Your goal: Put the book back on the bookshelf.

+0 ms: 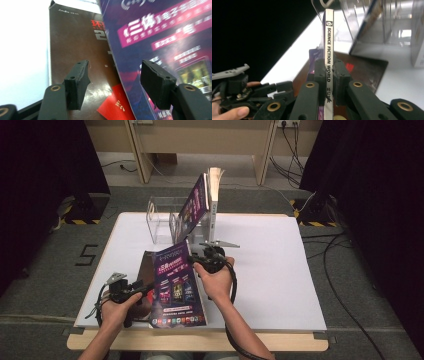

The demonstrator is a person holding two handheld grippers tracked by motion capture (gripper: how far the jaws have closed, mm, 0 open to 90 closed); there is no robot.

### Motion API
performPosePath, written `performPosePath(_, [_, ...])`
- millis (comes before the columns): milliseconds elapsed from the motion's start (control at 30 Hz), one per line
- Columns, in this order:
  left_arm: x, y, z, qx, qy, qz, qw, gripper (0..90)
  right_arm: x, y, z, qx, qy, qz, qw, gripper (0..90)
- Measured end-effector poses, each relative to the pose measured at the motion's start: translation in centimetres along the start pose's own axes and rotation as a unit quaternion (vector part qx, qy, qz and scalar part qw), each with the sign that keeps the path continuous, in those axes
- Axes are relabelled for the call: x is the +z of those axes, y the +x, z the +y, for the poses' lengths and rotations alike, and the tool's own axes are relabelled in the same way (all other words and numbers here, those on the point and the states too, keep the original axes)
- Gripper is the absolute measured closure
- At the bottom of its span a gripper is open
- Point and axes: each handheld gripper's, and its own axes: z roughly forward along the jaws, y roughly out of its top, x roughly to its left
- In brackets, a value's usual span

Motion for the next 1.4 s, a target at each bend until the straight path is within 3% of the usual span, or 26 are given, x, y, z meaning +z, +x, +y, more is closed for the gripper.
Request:
performPosePath(233, [-0.3, 0.5, 0.1, -0.007, -0.014, 0.010, 0.9998, 39.2, -1.2, 1.4, 1.2, -0.017, -0.055, 0.000, 0.9983, 83.9])
performPosePath(467, [-0.2, 0.5, -0.1, -0.008, -0.016, 0.017, 0.9997, 39.8, -2.7, 2.3, 2.7, -0.034, -0.115, -0.007, 0.9928, 83.9])
performPosePath(767, [-0.1, 0.5, -0.2, -0.003, -0.013, 0.020, 0.9997, 40.2, -3.6, 3.4, 4.6, -0.047, -0.160, -0.014, 0.9859, 83.9])
performPosePath(967, [-0.1, 0.5, -0.3, 0.000, -0.013, 0.021, 0.9997, 40.4, -3.4, 3.9, 6.1, -0.056, -0.177, -0.024, 0.9823, 83.9])
performPosePath(1233, [0.1, 0.4, -0.3, 0.006, -0.010, 0.019, 0.9997, 40.9, -2.7, 3.6, 8.1, -0.055, -0.178, -0.035, 0.9819, 83.9])
performPosePath(1400, [0.2, 0.2, -0.5, 0.009, -0.008, 0.019, 0.9997, 41.1, -2.4, 3.7, 9.3, -0.054, -0.189, -0.036, 0.9798, 83.9])
